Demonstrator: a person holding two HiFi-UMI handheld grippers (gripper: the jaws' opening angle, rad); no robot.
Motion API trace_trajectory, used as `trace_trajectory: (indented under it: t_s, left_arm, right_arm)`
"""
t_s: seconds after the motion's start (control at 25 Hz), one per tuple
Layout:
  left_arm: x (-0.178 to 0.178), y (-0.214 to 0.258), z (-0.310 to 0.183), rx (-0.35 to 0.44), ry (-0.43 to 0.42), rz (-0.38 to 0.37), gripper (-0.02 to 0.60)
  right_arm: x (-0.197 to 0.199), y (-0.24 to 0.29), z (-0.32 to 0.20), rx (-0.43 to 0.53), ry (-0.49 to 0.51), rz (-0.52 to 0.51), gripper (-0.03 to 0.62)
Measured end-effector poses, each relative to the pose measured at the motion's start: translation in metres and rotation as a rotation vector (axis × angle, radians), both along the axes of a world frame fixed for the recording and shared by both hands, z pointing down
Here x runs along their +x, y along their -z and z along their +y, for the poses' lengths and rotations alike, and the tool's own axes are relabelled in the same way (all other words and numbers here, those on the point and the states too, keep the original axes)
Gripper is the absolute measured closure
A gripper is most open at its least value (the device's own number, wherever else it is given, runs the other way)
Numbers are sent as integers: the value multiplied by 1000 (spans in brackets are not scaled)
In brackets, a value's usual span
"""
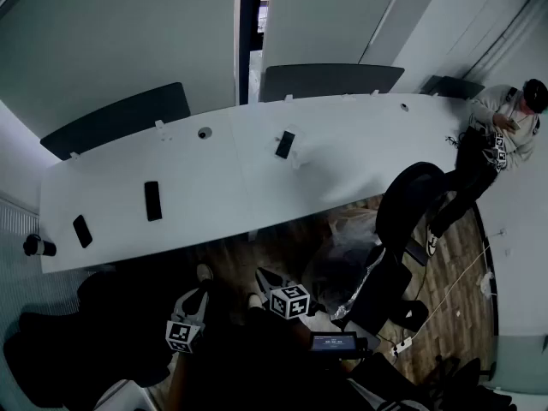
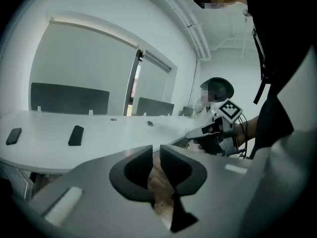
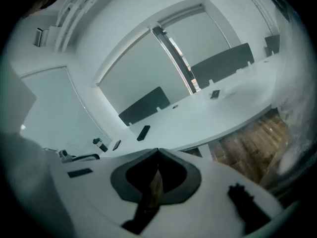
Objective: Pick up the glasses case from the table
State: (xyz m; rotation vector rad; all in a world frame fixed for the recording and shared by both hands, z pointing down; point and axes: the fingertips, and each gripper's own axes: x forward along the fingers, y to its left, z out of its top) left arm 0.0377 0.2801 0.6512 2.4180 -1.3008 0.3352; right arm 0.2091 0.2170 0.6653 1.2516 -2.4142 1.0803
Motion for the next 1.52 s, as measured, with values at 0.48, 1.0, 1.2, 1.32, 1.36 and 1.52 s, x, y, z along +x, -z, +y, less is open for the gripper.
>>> trace_trajectory:
  t_s: [0.48,1.0,1.2,1.32,1.36,1.52]
  left_arm:
    - [-62,-7,-111,69,-175,-103,500]
    - [-190,-41,-174,55,-264,-257,443]
    - [-233,-51,-198,29,-317,-314,403]
    - [-245,-59,-211,6,-362,-356,382]
    - [-247,-62,-215,1,-378,-374,372]
    - [-252,-72,-229,-14,-444,-450,336]
  right_arm:
    - [-77,10,-85,1,3,44,586]
    - [-216,10,-150,13,156,118,585]
    - [-259,21,-163,40,215,115,586]
    - [-261,23,-168,27,211,122,585]
    - [-259,22,-172,19,199,122,585]
    - [-252,16,-190,-3,141,119,585]
